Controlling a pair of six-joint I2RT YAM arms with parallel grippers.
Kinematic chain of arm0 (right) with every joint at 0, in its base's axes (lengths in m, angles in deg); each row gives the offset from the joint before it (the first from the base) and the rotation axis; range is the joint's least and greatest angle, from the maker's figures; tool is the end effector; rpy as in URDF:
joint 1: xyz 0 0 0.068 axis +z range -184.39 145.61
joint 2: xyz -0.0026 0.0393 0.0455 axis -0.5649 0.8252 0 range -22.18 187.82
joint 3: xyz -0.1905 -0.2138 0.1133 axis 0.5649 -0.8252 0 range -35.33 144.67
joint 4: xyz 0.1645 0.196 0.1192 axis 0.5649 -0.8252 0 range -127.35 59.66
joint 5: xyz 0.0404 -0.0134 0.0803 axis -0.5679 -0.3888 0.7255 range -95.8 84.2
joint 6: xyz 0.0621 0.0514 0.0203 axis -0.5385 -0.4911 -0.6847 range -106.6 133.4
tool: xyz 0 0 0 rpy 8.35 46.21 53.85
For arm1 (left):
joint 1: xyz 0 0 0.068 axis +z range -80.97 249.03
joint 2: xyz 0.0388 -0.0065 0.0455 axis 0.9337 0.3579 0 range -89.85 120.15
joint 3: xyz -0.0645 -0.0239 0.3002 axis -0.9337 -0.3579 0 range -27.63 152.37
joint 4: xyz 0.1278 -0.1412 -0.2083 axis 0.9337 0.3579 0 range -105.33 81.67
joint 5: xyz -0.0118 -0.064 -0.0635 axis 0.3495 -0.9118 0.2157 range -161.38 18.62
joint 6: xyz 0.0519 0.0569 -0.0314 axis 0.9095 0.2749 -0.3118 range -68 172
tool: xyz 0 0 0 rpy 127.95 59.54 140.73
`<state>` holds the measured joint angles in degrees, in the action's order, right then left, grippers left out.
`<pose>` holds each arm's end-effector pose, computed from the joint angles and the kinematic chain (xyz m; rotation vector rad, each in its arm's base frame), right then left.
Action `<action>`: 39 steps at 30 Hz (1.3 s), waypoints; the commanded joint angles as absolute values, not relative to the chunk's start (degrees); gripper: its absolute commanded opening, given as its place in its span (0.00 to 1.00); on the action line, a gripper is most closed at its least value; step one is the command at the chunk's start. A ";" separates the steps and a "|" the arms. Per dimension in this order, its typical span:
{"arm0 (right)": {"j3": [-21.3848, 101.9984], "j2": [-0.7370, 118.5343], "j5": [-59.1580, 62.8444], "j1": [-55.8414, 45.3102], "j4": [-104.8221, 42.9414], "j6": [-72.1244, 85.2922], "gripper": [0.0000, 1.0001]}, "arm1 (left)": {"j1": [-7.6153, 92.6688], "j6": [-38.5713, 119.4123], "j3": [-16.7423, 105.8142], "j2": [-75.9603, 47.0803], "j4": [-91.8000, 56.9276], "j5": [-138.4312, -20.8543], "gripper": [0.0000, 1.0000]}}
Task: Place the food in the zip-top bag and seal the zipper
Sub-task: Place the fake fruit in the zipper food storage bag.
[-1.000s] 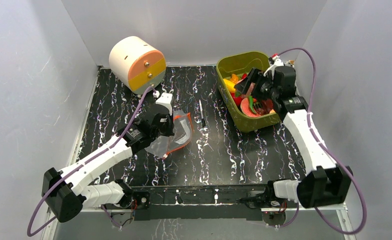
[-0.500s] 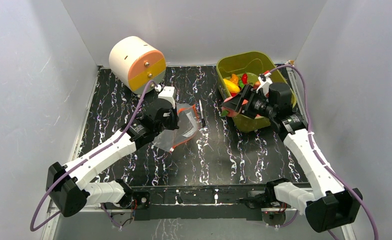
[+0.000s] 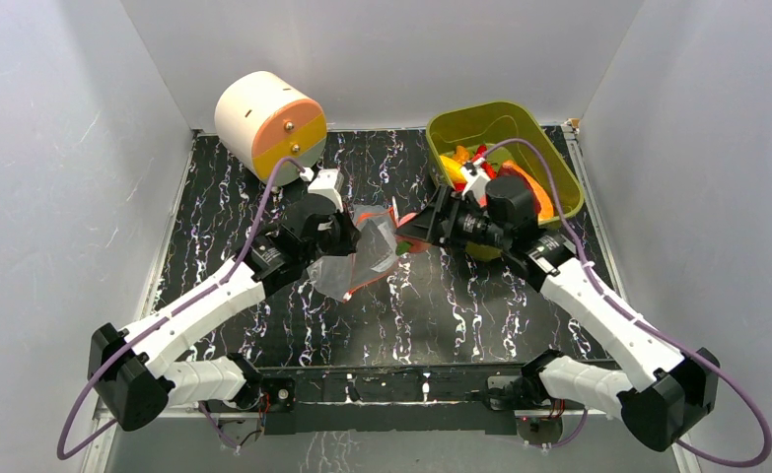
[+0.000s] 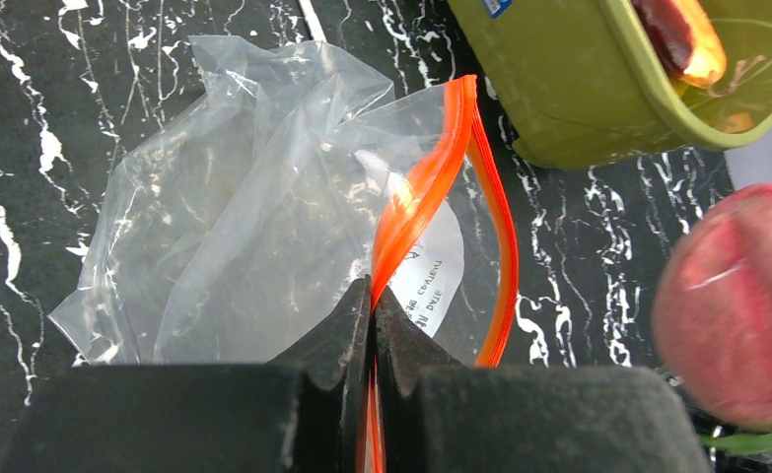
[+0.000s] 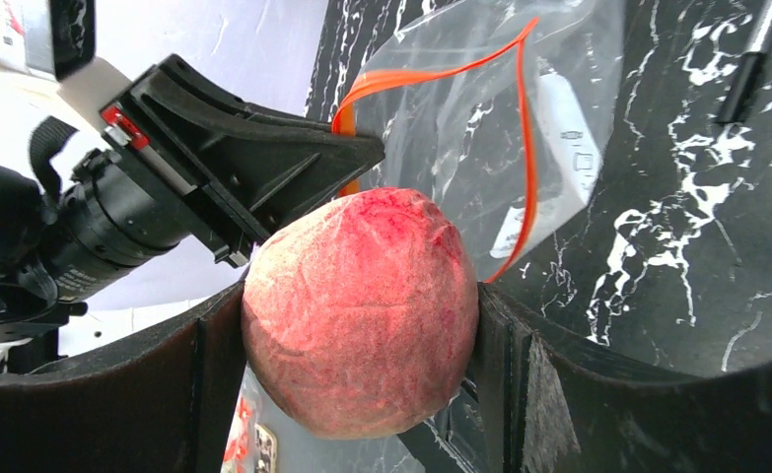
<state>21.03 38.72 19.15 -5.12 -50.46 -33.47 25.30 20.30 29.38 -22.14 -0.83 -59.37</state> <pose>0.2224 0.1598 0.3561 0.0277 2.2004 1.2409 0.2351 -0.2040 0.3390 0.0787 2.0556 -0.6261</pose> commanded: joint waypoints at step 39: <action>10.35 50.28 0.18 9.64 -32.65 -35.12 0.65 | 25.17 15.70 19.44 -30.55 -10.81 -69.81 0.00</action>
